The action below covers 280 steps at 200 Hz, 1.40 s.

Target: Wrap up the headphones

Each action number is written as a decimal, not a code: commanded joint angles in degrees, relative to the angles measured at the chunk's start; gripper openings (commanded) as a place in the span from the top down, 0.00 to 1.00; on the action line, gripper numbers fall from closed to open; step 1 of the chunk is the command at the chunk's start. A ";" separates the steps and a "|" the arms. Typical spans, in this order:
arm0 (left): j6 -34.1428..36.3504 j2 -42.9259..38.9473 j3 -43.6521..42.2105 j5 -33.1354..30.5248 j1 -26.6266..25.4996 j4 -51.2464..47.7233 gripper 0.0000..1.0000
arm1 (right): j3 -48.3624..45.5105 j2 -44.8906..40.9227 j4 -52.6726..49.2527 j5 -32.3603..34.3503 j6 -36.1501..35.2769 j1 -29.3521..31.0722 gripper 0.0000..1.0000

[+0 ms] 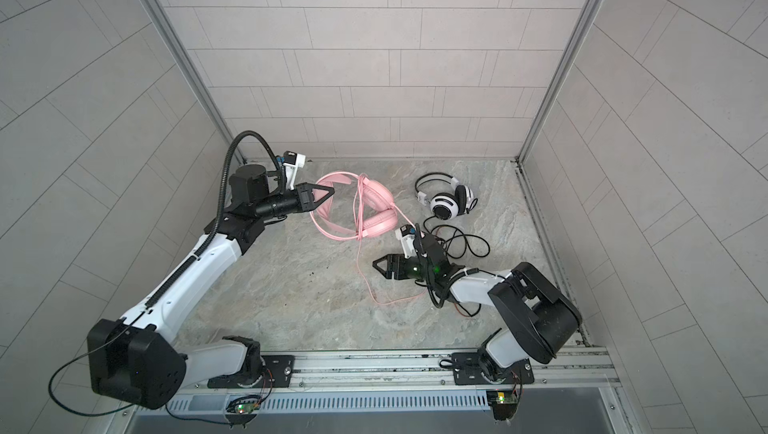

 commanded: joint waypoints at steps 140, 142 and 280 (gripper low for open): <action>-11.24 -0.03 8.28 -0.92 1.15 6.27 1.00 | -7.04 19.17 46.94 16.83 6.71 9.25 0.24; -11.36 -0.01 8.29 -1.01 1.13 6.29 1.00 | -6.87 19.27 46.66 17.37 6.31 9.52 0.24; -13.76 -0.47 6.99 -0.74 1.15 9.15 1.00 | 9.68 30.44 38.27 29.19 -2.72 15.23 0.31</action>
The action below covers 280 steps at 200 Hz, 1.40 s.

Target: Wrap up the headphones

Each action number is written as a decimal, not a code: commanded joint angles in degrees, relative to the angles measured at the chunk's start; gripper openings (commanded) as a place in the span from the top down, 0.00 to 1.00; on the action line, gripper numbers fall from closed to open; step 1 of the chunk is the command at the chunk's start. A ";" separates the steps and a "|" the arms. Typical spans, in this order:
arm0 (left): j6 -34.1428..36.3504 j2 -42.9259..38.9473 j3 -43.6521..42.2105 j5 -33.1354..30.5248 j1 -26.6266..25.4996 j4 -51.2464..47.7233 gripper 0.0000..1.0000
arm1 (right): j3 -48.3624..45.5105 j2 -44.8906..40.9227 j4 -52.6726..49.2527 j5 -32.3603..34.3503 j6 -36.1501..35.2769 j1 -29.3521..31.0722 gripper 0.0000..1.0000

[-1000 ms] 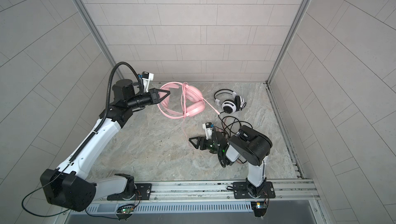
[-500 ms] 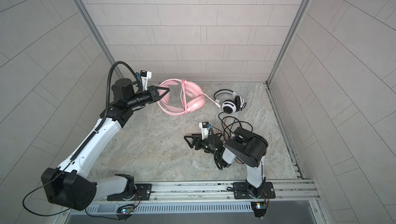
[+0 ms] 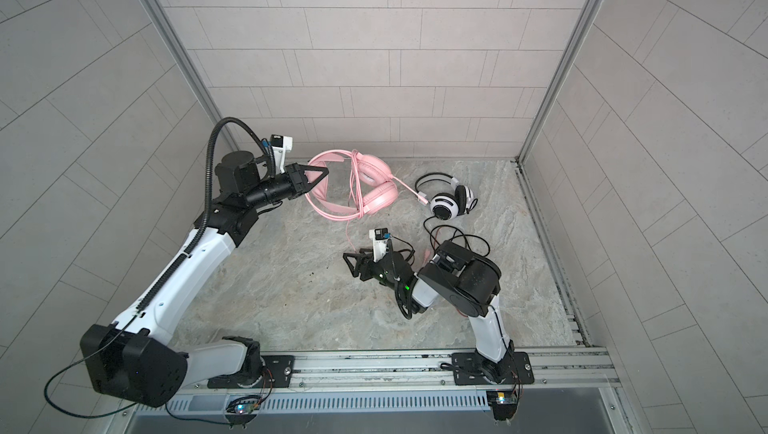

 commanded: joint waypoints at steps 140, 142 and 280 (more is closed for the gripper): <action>-2.05 -0.44 2.85 0.58 0.84 5.58 1.00 | 2.96 -1.97 -8.12 6.08 -6.86 1.59 1.00; -2.05 -0.36 2.99 0.58 0.98 5.59 1.00 | 2.62 -2.32 -8.10 6.11 -6.87 1.59 1.00; -5.77 9.85 9.47 -2.98 5.23 16.45 1.00 | -9.23 -34.08 -34.25 11.66 -17.74 15.86 1.00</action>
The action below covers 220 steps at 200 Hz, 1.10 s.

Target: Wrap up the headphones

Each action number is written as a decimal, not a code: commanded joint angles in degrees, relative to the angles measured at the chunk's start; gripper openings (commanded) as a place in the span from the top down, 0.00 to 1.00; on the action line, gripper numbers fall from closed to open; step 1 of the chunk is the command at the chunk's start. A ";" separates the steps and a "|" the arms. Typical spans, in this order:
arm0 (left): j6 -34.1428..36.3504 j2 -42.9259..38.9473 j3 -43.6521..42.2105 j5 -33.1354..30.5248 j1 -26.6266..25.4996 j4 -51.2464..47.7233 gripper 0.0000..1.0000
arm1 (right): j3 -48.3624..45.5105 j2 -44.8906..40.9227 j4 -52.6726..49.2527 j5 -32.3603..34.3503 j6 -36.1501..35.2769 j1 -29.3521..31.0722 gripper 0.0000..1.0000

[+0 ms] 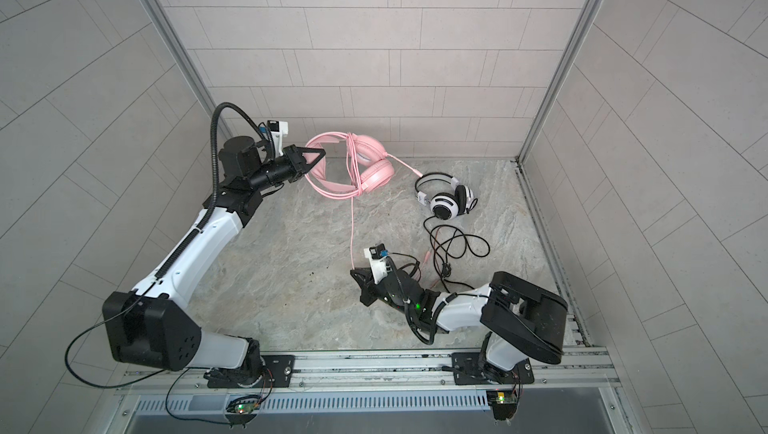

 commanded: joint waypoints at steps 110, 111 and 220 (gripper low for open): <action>16.47 -4.17 -0.37 -18.16 2.28 -14.36 1.00 | -0.26 -30.88 -32.83 17.84 -11.64 6.27 1.00; 16.60 -4.19 -0.33 -18.42 2.30 -14.65 1.00 | -0.18 -30.99 -32.97 17.88 -11.76 6.27 1.00; 29.46 -6.07 -7.73 -20.66 2.30 -29.84 1.00 | 6.02 -30.59 -36.37 21.71 -16.59 3.81 1.00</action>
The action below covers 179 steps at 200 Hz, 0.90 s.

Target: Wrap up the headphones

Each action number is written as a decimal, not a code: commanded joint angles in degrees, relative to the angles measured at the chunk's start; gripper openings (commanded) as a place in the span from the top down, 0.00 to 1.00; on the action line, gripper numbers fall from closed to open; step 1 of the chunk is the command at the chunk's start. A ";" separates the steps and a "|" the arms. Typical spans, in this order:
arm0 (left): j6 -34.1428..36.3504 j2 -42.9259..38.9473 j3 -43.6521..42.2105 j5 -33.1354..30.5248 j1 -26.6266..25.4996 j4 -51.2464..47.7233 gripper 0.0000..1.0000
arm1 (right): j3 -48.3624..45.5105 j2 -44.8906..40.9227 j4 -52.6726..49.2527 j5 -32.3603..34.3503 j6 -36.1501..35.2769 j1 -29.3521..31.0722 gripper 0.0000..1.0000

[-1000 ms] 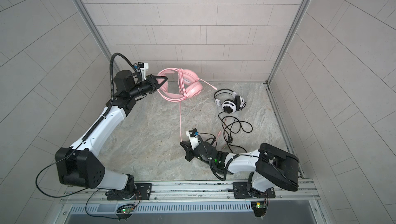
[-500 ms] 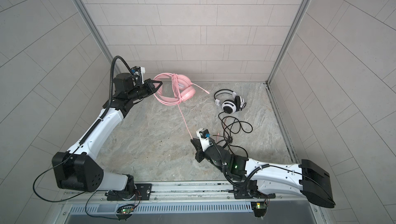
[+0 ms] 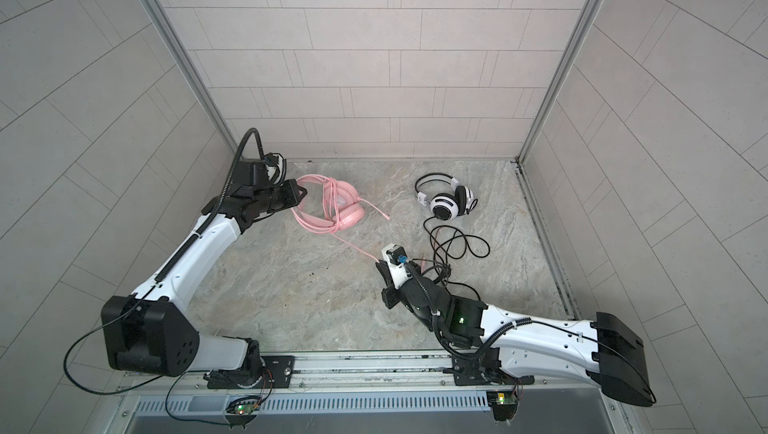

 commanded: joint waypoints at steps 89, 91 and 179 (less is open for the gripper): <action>10.95 -6.13 -3.37 -0.82 -0.36 -5.11 1.00 | 7.19 -1.01 -8.48 2.08 -6.24 -5.91 1.00; 11.06 -6.10 -3.30 -0.97 -0.45 -5.40 1.00 | 7.59 -1.06 -8.60 2.15 -6.39 -5.95 1.00; 16.07 -4.65 -2.63 4.95 -4.90 -6.39 1.00 | 18.48 2.66 -15.86 -5.94 -11.79 -14.25 1.00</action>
